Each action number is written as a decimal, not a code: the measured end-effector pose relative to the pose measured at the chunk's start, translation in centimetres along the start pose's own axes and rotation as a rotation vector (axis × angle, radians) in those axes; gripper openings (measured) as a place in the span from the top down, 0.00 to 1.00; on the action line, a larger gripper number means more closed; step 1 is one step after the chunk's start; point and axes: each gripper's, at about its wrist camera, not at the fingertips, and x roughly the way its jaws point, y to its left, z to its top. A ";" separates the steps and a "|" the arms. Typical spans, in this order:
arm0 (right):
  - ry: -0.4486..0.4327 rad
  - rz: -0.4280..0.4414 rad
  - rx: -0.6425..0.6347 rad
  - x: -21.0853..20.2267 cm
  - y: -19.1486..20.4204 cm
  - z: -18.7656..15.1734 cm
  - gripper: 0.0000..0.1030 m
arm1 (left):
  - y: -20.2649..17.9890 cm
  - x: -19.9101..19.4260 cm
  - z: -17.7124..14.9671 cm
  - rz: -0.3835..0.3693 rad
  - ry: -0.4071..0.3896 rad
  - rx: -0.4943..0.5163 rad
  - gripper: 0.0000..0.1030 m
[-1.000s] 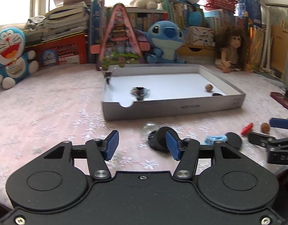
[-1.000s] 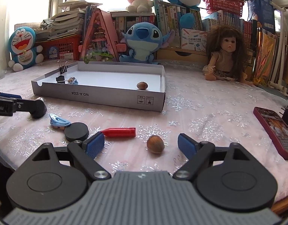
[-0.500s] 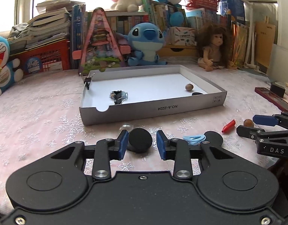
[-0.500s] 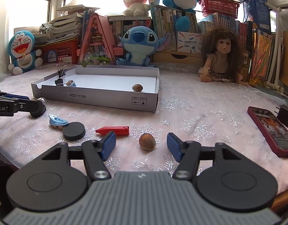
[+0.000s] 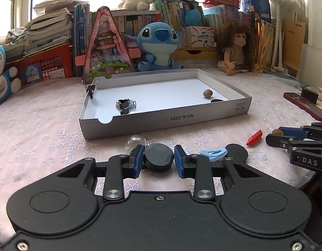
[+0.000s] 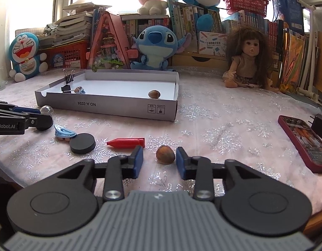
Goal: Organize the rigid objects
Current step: 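Grasp a black puck with the left tool while the right tool grasps a brown nut, then carry the puck with the left tool into the tray while the right tool carries the nut, then open the left tool to drop the puck while the right tool releases the nut, then withdraw both tools from the tray toward the remaining objects, then grasp the blue hair clip with the left tool while the right tool grasps the red crayon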
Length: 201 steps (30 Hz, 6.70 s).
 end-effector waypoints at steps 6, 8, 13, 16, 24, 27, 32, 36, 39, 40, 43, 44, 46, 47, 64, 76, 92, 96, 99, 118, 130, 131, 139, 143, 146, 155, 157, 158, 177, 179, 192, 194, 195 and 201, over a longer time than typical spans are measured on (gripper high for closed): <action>-0.003 -0.001 0.004 0.0 0.1 0.1 0.76 | 0.1 -0.8 0.3 -0.008 -0.021 -0.005 0.71; -0.008 0.002 0.007 -0.1 0.1 0.1 0.76 | 0.1 -1.1 0.4 -0.016 -0.020 -0.010 0.71; -0.015 0.011 0.006 -0.1 0.3 0.2 0.76 | -0.3 -1.6 0.1 -0.033 -0.018 0.001 0.71; -0.021 0.014 0.006 -0.2 0.5 0.5 0.76 | -0.4 -1.7 0.0 -0.034 -0.016 0.000 0.71; -0.025 0.010 0.012 -0.1 0.5 0.8 0.76 | -0.2 -1.8 0.4 -0.027 -0.024 -0.012 0.71; -0.026 0.007 0.015 0.0 0.4 0.9 0.76 | 0.0 -1.9 0.6 -0.027 -0.029 -0.017 0.71; -0.033 0.000 0.020 0.1 0.4 1.4 0.76 | 0.6 -1.8 1.3 -0.009 -0.035 -0.034 0.71; -0.031 -0.006 0.037 0.5 0.2 2.0 0.76 | 1.1 -1.5 2.1 -0.002 -0.043 -0.042 0.71; -0.027 -0.014 0.046 0.9 0.0 2.4 0.76 | 1.6 -1.2 2.8 0.005 -0.046 -0.054 0.71; -0.025 -0.016 0.051 1.0 -0.1 2.6 0.76 | 1.7 -1.1 3.0 0.008 -0.046 -0.057 0.71; -0.027 -0.019 0.060 1.4 -0.3 3.1 0.76 | 2.1 -0.7 3.6 0.018 -0.049 -0.067 0.71; -0.029 -0.021 0.062 1.5 -0.4 3.3 0.76 | 2.3 -0.5 3.8 0.021 -0.050 -0.070 0.71; -0.033 -0.023 0.066 1.7 -0.5 3.8 0.76 | 2.6 -0.3 4.2 0.025 -0.053 -0.073 0.71; -0.034 -0.021 0.069 1.9 -0.7 4.1 0.76 | 2.7 -0.2 4.4 0.028 -0.056 -0.074 0.71; -0.039 -0.001 0.053 5.2 -0.5 7.3 0.76 | 4.6 3.2 7.3 0.048 -0.049 -0.119 0.71; -0.023 0.007 0.042 8.8 -0.2 9.6 0.76 | 5.9 7.2 9.5 0.098 -0.022 -0.130 0.71; 0.131 0.095 0.182 16.3 -2.4 13.6 0.76 | 8.2 14.2 12.4 0.115 0.073 -0.170 0.71; 0.188 0.116 0.227 17.9 -3.5 14.5 0.76 | 8.7 15.5 12.7 0.099 0.121 -0.186 0.71; 0.205 0.107 0.239 18.7 -3.8 14.5 0.76 | 9.1 16.5 12.6 0.103 0.146 -0.208 0.71; 0.241 0.095 0.165 20.3 -1.9 13.2 0.76 | 8.9 17.8 11.9 0.114 0.177 -0.199 0.71; 0.235 0.088 0.132 20.3 -1.2 13.1 0.76 | 8.5 18.0 11.7 0.128 0.181 -0.179 0.71; 0.233 0.088 0.132 20.2 -1.2 13.0 0.75 | 8.5 18.0 11.7 0.127 0.181 -0.180 0.71; 0.193 0.104 0.159 19.3 -1.6 13.1 0.44 | 8.6 16.8 12.1 0.118 0.166 -0.203 0.53; 0.148 0.096 0.147 17.9 -1.9 13.4 0.39 | 8.3 15.0 12.5 0.110 0.125 -0.185 0.41; 0.120 0.096 0.137 16.8 -2.0 13.6 0.36 | 7.7 13.6 12.7 0.096 0.103 -0.176 0.38; 0.025 0.085 0.053 12.3 -1.2 12.9 0.26 | 4.9 8.4 11.7 0.016 0.033 -0.127 0.32; 0.010 0.085 0.031 11.3 -0.9 12.5 0.25 | 4.1 7.4 11.2 -0.002 0.027 -0.112 0.32; 0.005 0.084 0.020 10.8 -0.7 12.3 0.24 | 3.8 6.9 10.9 -0.010 0.024 -0.109 0.31; -0.042 0.079 -0.071 4.1 1.4 6.1 0.19 | -0.7 1.3 4.3 -0.095 0.071 -0.108 0.34; -0.040 0.075 -0.074 3.7 1.3 5.6 0.19 | -1.2 1.0 3.7 -0.102 0.076 -0.099 0.37; -0.031 0.048 -0.061 2.0 1.3 2.5 0.19 | -3.4 0.6 1.5 -0.127 0.104 -0.079 0.57; -0.034 0.047 -0.072 1.8 1.4 2.2 0.19 | -3.7 0.8 1.4 -0.111 0.106 -0.068 0.58; -0.035 0.047 -0.078 1.7 1.5 2.1 0.19 | -3.7 0.9 1.3 -0.107 0.108 -0.064 0.58; -0.028 0.054 -0.084 1.6 1.8 1.7 0.19 | -3.8 1.1 1.0 -0.092 0.103 -0.065 0.61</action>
